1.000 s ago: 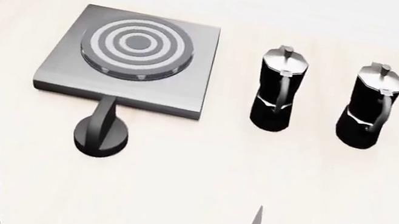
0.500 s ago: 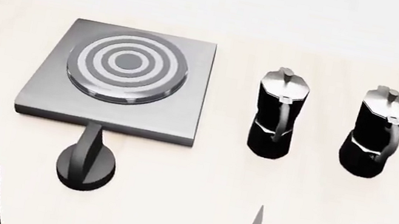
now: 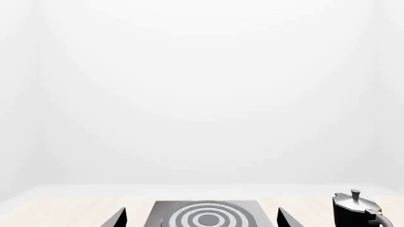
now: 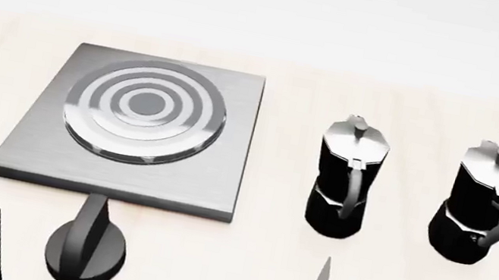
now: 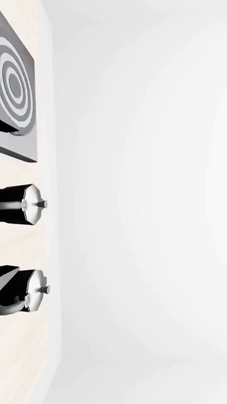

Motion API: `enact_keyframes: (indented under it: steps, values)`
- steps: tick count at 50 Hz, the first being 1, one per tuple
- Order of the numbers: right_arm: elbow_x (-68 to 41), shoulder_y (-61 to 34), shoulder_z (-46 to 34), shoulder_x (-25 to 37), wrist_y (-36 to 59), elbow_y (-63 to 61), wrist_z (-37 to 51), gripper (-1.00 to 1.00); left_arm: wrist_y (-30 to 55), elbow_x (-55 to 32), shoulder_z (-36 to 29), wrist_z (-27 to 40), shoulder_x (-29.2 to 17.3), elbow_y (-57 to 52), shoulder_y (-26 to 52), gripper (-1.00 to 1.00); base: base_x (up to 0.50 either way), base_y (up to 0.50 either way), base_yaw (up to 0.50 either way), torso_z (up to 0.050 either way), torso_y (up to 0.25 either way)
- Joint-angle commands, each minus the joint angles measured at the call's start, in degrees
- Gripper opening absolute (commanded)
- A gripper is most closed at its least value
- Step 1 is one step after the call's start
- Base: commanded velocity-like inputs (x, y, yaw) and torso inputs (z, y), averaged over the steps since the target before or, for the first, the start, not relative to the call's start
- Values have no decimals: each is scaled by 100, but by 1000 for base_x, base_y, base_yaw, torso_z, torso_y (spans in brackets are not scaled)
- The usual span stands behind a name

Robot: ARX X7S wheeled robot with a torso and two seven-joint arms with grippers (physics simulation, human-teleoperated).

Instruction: Turn off the stove.

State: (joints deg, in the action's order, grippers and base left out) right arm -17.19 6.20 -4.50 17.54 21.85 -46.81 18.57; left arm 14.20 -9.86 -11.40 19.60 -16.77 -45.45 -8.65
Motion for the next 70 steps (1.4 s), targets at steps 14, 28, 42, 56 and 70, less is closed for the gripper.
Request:
enact_keyframes:
  steps: [14,28,42,56,70]
  values:
    - [-13,-1,-75,67,-49,21,84,100,-29,-46,-48,96,-88,-19,-3,100,223,0,0,0,1]
    - [-69,-29,-93,97,-52,35,124,100,-11,-69,-100,140,-124,-1,19,100,219,0,0,0,0]
    - [-65,-28,-150,121,-127,70,149,100,5,-66,-154,181,-156,32,49,100,46,0,0,0,0]
    - [-82,-25,-192,170,-166,118,153,100,-66,-81,-192,200,-194,86,53,100,0,0,0,0,-146]
    - [-93,-31,-214,199,-196,141,193,100,-67,-132,-198,241,-232,56,50,100,0,0,0,0,-234]
